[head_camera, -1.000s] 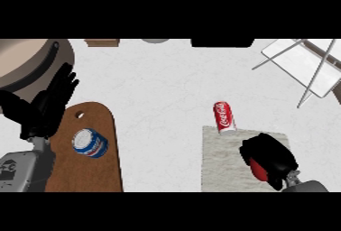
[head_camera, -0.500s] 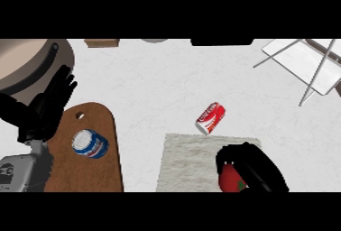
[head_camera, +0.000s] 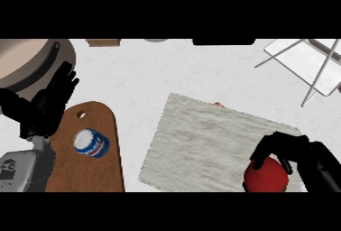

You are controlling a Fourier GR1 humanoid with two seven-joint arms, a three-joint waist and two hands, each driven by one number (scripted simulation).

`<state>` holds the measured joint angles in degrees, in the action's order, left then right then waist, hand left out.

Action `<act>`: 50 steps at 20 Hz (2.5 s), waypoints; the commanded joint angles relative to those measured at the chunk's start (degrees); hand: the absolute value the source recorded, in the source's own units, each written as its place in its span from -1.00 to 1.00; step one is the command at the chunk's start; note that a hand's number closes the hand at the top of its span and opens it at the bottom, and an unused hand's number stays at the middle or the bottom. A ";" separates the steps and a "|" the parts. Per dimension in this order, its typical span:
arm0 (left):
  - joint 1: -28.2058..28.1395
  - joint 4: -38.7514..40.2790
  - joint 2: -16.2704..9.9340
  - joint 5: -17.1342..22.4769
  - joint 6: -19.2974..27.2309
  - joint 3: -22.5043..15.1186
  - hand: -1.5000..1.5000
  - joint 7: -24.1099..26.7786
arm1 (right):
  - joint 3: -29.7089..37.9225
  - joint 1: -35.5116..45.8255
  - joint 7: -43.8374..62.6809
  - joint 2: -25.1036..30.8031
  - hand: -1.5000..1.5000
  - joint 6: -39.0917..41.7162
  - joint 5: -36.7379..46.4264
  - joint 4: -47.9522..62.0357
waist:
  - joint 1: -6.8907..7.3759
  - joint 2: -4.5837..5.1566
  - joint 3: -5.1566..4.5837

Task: Pick the tomato from the placemat and place it in the tiered shelf

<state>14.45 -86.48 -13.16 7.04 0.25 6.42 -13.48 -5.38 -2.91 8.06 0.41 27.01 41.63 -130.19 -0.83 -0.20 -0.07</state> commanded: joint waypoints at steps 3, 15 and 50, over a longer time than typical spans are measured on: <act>2.13 2.96 0.88 -0.81 0.19 -0.23 0.00 1.61 | 14.86 14.43 15.45 1.54 1.00 6.97 -11.37 -5.19 | 0.50 0.25 0.01; 1.98 2.14 0.65 -0.30 -0.89 0.23 0.00 -0.05 | 36.59 32.51 17.80 21.55 1.00 7.20 -20.02 16.98 | 0.73 0.23 0.07; 3.60 2.26 1.89 -1.71 -1.22 0.41 0.00 -0.67 | 40.74 47.32 -25.53 50.84 -1.00 -18.88 -13.25 100.60 | 2.01 0.80 0.15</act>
<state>15.95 -86.33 -11.03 5.26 -0.99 6.25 -13.93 34.68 43.39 -16.59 49.79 13.11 27.25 -35.08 1.24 0.45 0.07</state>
